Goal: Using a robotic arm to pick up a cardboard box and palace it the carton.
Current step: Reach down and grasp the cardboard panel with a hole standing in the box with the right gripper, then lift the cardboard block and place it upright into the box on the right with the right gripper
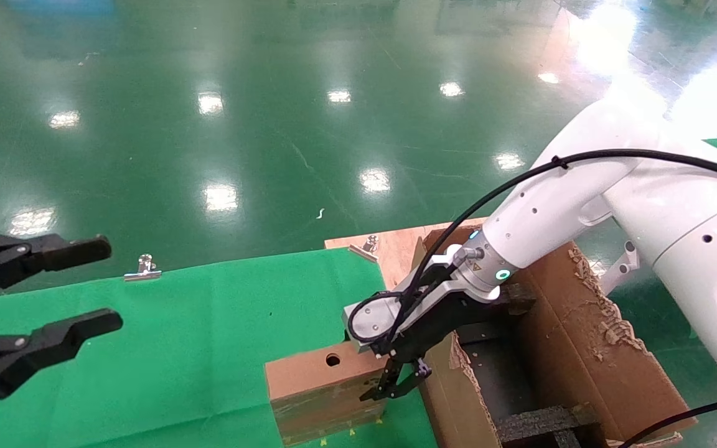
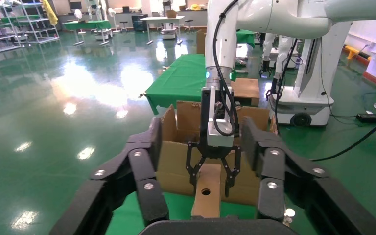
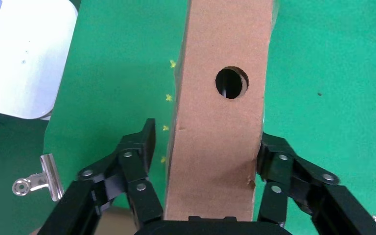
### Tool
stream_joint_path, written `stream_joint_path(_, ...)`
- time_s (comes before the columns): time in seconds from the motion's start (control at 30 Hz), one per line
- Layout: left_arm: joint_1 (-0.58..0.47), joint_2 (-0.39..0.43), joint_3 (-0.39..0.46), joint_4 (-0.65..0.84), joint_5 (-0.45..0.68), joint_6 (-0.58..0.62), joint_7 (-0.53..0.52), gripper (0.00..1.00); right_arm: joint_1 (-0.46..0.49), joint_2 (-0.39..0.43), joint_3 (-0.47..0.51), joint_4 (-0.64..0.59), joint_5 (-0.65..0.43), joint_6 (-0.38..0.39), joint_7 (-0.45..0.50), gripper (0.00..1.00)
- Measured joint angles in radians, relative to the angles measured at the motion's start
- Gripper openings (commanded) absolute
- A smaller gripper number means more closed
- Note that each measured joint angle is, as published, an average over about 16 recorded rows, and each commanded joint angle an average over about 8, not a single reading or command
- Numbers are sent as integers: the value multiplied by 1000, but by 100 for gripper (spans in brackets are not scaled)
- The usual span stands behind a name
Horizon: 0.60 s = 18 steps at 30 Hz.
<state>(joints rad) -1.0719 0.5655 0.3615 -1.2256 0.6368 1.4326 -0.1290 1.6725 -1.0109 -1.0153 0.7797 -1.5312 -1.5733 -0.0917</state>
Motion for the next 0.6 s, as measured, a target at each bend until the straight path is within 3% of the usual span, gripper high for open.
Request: stream_joint_path(0.6,0,0,0,0,0,0,0,100,2,5,3,-1,12,0,8,0)
